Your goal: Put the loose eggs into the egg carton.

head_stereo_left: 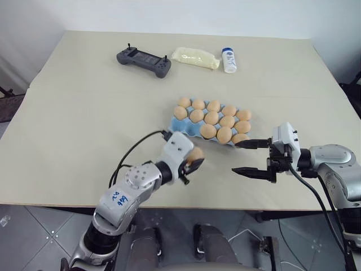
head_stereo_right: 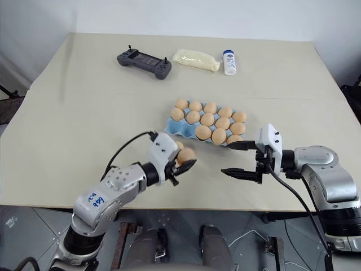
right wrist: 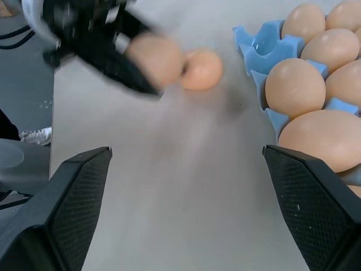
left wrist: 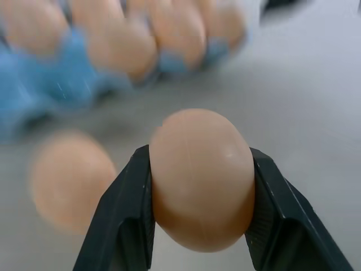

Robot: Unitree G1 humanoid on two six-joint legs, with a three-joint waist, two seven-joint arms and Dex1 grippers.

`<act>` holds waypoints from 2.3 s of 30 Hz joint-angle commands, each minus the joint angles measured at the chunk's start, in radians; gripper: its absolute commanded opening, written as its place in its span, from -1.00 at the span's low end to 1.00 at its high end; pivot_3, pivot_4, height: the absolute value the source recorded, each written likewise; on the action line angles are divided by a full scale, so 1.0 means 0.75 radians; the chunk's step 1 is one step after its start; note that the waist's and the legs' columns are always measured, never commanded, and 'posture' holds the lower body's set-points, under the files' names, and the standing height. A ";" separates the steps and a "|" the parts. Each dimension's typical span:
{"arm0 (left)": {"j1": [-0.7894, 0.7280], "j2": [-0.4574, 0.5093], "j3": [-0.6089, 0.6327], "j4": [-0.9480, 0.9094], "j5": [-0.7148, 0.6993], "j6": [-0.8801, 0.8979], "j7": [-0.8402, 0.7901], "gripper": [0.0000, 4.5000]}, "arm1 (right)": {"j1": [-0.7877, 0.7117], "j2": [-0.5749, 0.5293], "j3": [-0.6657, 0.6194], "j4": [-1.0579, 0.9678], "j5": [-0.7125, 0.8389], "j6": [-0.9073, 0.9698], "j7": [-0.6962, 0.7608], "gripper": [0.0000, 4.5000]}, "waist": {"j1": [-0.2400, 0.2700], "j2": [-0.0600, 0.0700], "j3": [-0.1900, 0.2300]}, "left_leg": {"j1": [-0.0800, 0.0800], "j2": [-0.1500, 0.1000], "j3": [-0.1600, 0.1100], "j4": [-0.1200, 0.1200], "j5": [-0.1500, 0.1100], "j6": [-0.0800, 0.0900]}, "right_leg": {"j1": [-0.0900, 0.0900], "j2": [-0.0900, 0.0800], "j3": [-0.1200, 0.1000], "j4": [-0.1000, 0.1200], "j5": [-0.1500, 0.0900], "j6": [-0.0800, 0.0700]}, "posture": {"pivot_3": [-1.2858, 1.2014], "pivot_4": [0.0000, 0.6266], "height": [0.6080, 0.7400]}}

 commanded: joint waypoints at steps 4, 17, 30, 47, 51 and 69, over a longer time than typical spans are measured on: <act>-0.144 -0.018 0.034 0.141 0.039 -0.206 -0.056 -0.28 | -0.004 -0.002 -0.051 -0.055 0.010 -0.016 -0.035 1.00 | 0.000 0.000 0.000 | 0.000 -0.002 0.000 0.000 0.000 0.000 | 0.000 0.002 0.000 0.000 0.000 0.000 | 0.03 -0.52 1.00; -0.284 -0.143 0.051 0.607 0.190 -0.482 -0.013 -0.28 | 0.053 -0.011 -0.081 -0.114 0.018 -0.004 -0.099 1.00 | 0.003 0.000 0.000 | -0.001 -0.002 0.000 0.001 0.001 0.000 | -0.001 0.003 -0.002 0.001 0.001 0.002 | 0.03 -0.52 1.00; -0.307 -0.196 0.086 0.632 0.239 -0.446 0.005 0.15 | 0.092 -0.025 -0.113 -0.146 0.023 0.010 -0.110 1.00 | 0.002 0.000 0.000 | -0.001 -0.002 0.001 0.001 0.001 0.002 | -0.001 0.004 -0.004 0.002 0.001 0.002 | 0.03 -0.52 1.00; -0.193 -0.138 0.184 0.291 0.087 -0.391 -0.134 0.99 | 0.060 -0.012 -0.104 -0.102 0.024 -0.022 -0.060 1.00 | -0.001 0.000 0.000 | -0.001 -0.001 0.001 0.000 0.002 0.001 | -0.001 0.004 -0.004 0.002 0.001 0.003 | 0.03 -0.52 1.00; -0.048 0.002 0.254 0.139 -0.036 -0.344 -0.277 0.99 | 0.047 0.005 -0.107 -0.083 0.042 -0.044 -0.027 1.00 | -0.003 0.000 0.000 | 0.000 -0.001 0.001 -0.001 0.005 -0.005 | -0.001 0.004 -0.003 0.003 0.001 0.003 | 0.03 -0.52 1.00; 0.483 0.388 0.458 0.014 -0.147 -0.497 -0.509 0.99 | -0.030 0.021 -0.057 0.009 0.007 -0.074 0.014 1.00 | -0.002 0.000 0.000 | 0.000 0.001 -0.001 -0.003 -0.003 -0.004 | -0.001 -0.005 -0.002 0.001 0.000 -0.001 | 0.03 -0.52 1.00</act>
